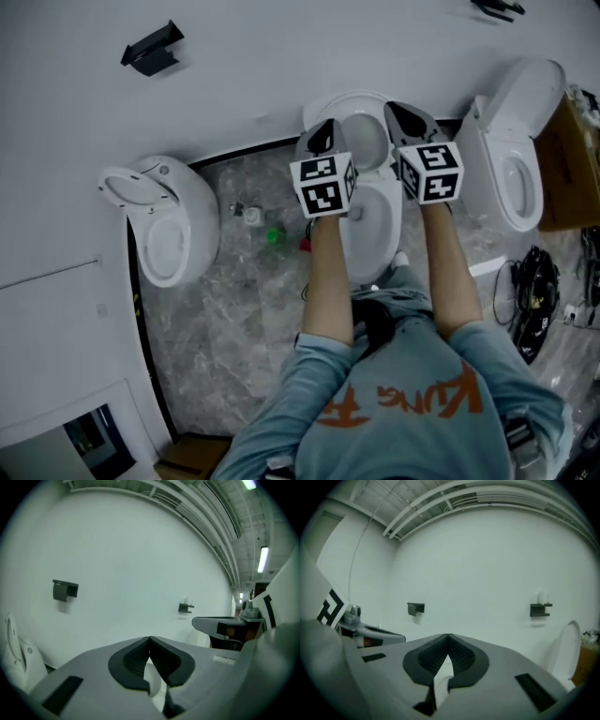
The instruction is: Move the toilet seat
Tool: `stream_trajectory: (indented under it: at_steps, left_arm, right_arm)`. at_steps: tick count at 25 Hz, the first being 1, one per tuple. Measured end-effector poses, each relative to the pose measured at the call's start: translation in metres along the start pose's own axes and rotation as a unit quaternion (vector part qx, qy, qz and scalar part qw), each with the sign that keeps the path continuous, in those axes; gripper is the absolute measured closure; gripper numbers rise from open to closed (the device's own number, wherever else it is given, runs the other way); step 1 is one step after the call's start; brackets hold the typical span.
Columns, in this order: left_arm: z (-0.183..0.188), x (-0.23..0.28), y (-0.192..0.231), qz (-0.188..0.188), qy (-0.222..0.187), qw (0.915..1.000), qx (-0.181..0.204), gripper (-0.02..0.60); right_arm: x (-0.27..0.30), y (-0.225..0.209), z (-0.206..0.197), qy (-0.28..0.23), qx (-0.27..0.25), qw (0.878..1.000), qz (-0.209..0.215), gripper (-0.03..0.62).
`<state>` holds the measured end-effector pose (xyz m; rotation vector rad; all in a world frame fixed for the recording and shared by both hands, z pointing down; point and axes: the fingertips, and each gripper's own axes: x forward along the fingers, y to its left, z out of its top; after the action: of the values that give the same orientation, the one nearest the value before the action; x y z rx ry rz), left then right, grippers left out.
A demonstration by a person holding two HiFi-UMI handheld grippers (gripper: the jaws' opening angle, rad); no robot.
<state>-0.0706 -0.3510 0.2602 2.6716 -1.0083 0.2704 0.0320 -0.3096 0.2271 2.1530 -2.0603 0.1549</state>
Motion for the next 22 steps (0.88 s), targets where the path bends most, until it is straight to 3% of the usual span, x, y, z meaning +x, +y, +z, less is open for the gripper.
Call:
stream_trajectory:
  at_steps: [3,8,15,22]
  left_arm:
    - [0.002,-0.023,-0.007,0.012,-0.02,0.9993,-0.027,0.578]
    - [0.008,-0.038,-0.033,-0.002,-0.03,0.9983,0.049,0.58]
    - [0.018,-0.049,-0.057,-0.019,-0.059,0.9959,0.066,0.58]
    - [0.02,-0.059,-0.049,-0.015,-0.066,0.9954,0.068,0.579]
  right_arm:
    - [-0.026,-0.006,0.006,-0.006,0.045,0.999,-0.026,0.597]
    - [-0.053,-0.001,0.005,-0.001,0.006,1.0,-0.023,0.597]
    - [-0.069,-0.002,-0.001,0.002,-0.006,1.0,-0.02,0.597]
    - [-0.072,0.008,0.001,-0.001,-0.018,1.0,-0.014,0.597]
